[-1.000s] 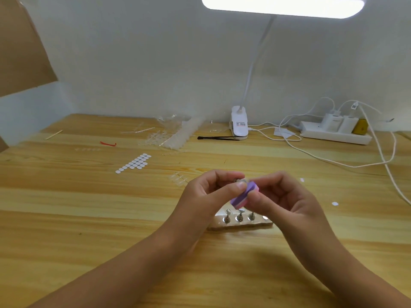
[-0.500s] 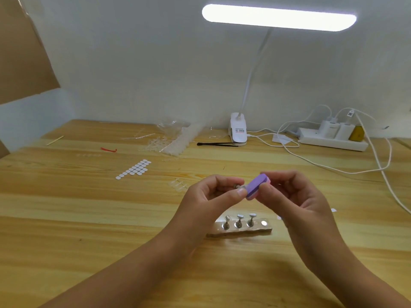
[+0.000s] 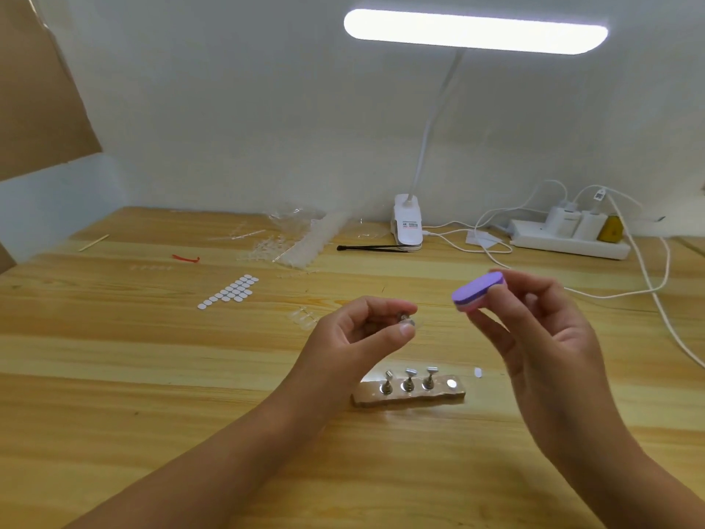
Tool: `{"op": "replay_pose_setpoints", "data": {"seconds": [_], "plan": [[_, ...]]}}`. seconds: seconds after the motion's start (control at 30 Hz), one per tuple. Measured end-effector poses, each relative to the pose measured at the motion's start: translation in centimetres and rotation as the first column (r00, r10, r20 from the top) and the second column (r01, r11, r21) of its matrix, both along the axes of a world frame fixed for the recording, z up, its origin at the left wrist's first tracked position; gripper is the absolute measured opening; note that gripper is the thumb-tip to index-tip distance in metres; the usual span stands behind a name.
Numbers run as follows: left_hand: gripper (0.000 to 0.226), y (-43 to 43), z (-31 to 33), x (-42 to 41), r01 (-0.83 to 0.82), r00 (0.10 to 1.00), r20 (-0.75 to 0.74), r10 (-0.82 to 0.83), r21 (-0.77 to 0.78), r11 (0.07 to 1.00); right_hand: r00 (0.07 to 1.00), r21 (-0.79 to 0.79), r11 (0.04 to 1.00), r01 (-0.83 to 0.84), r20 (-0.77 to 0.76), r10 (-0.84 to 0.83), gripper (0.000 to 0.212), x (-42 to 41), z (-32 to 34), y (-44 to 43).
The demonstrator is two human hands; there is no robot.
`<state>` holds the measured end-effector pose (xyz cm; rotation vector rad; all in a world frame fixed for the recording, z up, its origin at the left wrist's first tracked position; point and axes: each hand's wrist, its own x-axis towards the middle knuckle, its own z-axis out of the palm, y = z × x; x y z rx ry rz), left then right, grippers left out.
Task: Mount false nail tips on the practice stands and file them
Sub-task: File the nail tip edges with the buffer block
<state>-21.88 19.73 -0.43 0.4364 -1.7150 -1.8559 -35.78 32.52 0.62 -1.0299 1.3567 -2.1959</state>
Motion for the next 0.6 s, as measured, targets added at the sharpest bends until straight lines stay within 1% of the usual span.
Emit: {"op": "replay_pose_setpoints", "data": {"seconds": [0.07,0.17,0.27,0.33,0.43,0.5,0.6], "plan": [[0.022,0.0,-0.1,0.1,0.019,0.999,0.033,-0.019,-0.007,1.0,1.0,0.046,0.999,-0.012,-0.008,0.013,0.019,-0.3,-0.1,0.3],[0.025,0.0,-0.2,0.2,0.035,0.998,0.056,-0.035,0.001,0.999,0.996,0.144,0.987,-0.076,-0.033,0.082,0.024,0.2,-0.6,0.1],[0.031,-0.1,-0.2,0.1,0.022,0.999,0.034,-0.023,0.041,0.999,0.987,0.205,0.971,-0.126,-0.07,0.143,0.028,0.8,-0.8,-0.2],[0.029,-0.1,-0.2,0.1,0.02,1.0,0.015,-0.021,0.06,0.998,0.978,0.242,0.961,-0.134,-0.123,0.167,0.028,1.1,-0.9,-0.1],[0.025,-0.1,-0.2,0.1,0.042,0.999,0.001,-0.042,0.068,0.997,0.982,0.186,0.978,-0.092,-0.144,0.119,0.024,1.3,-0.8,0.0],[0.025,0.0,-0.3,0.1,0.055,0.998,-0.001,-0.055,0.073,0.996,0.986,0.163,0.985,-0.063,-0.14,0.087,0.026,1.2,-0.7,0.0],[0.024,0.1,-0.4,0.0,0.06,0.998,0.0,-0.06,0.07,0.996,0.971,0.214,0.969,-0.124,-0.173,0.163,0.024,1.6,-0.9,0.0]]}}
